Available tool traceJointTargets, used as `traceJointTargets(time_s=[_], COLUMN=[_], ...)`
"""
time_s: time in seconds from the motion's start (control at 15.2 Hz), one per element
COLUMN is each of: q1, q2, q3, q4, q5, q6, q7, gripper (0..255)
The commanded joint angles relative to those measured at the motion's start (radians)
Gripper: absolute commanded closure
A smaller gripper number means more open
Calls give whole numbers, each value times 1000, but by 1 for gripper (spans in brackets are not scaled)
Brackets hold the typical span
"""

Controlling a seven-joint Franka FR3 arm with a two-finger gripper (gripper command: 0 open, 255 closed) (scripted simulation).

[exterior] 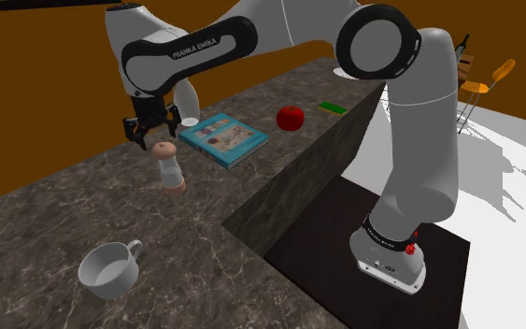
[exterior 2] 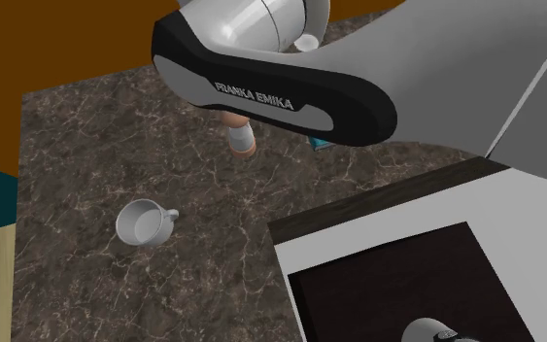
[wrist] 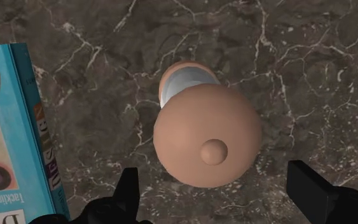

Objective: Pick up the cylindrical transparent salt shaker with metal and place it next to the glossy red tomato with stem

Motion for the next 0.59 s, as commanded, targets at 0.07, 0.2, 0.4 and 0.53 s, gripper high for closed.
traceJointTargets(time_s=[0.07,0.2,0.4,0.53], q1=[0,0,0,0], q2=[11,19,19,19], q3=[-3,-4,-4,-4], q4=[-23,-33,-32,-32], q5=[-5,-8,-8,-8], q6=[34,51,51,51], q7=[4,6,6,6], gripper=[0,0,0,0])
